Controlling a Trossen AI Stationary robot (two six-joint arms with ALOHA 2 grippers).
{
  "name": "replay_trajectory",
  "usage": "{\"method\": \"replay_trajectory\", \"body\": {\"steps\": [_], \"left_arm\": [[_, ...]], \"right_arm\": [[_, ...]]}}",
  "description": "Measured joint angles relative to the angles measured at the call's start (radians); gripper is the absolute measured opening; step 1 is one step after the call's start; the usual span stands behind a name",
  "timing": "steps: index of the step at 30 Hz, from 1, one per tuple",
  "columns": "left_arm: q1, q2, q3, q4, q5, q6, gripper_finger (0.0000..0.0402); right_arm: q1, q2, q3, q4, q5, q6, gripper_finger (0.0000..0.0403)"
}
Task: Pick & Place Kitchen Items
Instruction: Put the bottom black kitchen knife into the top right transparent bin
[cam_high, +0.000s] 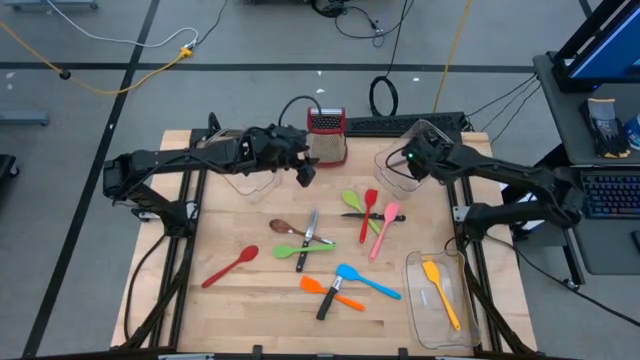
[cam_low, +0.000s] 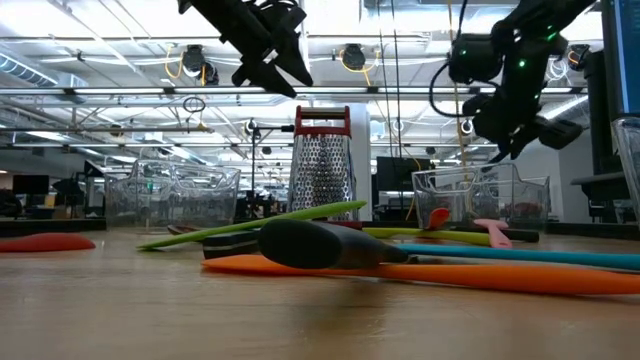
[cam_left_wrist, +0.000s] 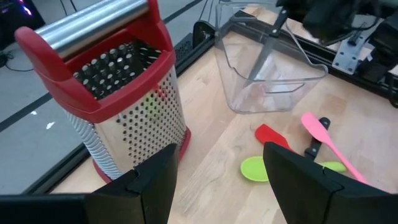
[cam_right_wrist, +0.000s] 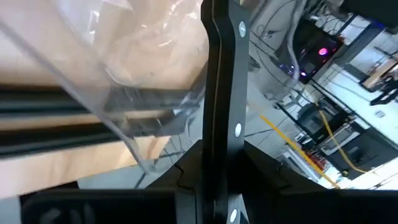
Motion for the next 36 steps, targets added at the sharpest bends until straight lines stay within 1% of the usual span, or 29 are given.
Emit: {"method": "replay_trajectory", "body": {"steps": [2,5,8,12,15,22,26,31,36], "left_arm": [[-0.004,0.0,0.0,0.0,0.0,0.0,0.0241],[-0.01,0.0,0.0,0.0,0.0,0.0,0.0241],[-0.015,0.0,0.0,0.0,0.0,0.001,0.0241],[-0.017,0.0,0.0,0.0,0.004,0.001,0.0241],[-0.017,0.0,0.0,0.0,0.004,0.003,0.0241],[-0.017,0.0,0.0,0.0,0.005,0.009,0.0241],[-0.017,0.0,0.0,0.0,0.005,0.011,0.0241],[-0.017,0.0,0.0,0.0,0.006,0.015,0.0241],[-0.017,0.0,0.0,0.0,0.007,0.02,0.0241]], "right_arm": [[0.0,0.028,0.0,0.005,-0.006,0.016,0.0062],[0.0,0.055,0.0,0.014,-0.062,0.041,0.0062],[0.0,0.071,0.0,0.02,-0.101,0.067,0.0062],[-0.004,0.083,0.0,0.021,-0.11,0.083,0.0062],[-0.02,0.092,-0.001,0.021,-0.159,0.101,0.0062],[-0.058,0.099,-0.071,0.077,-0.156,0.093,0.0062],[-0.071,0.099,-0.111,0.114,-0.154,0.122,0.0062],[-0.072,0.099,-0.141,0.207,-0.15,0.146,0.0089],[-0.072,0.099,-0.155,0.243,-0.155,0.149,0.0089]]}}
